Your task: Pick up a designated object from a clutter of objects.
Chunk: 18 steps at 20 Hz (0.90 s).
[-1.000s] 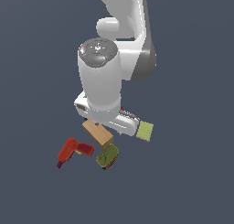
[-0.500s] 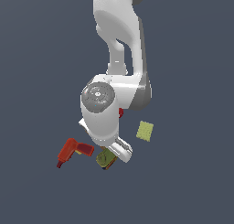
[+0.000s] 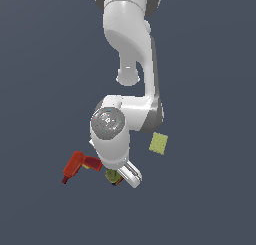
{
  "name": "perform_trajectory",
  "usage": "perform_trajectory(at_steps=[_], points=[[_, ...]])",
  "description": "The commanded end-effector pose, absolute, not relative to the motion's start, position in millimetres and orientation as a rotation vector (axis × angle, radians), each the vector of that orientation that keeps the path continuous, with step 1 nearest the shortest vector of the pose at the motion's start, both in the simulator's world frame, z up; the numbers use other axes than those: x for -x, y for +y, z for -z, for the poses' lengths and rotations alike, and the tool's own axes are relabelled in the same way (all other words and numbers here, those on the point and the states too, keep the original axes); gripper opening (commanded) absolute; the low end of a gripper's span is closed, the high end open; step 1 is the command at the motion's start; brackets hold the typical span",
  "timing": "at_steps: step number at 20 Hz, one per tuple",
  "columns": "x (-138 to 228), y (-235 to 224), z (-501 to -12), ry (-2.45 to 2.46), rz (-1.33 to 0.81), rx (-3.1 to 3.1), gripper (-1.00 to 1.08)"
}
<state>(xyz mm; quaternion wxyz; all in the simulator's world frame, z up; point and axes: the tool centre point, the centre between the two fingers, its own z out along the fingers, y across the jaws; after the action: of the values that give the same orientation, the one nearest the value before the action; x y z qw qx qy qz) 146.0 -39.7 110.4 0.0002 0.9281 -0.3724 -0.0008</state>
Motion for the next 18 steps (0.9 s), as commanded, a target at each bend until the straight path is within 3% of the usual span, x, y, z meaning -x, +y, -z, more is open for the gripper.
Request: perform_trajectory(at_steps=[1, 18], points=[[-147.3, -39.9, -108.7, -1.181, 0.0, -2.911, 1.0], [-146.7, -39.8, -57.8, -1.181, 0.0, -2.911, 1.0]])
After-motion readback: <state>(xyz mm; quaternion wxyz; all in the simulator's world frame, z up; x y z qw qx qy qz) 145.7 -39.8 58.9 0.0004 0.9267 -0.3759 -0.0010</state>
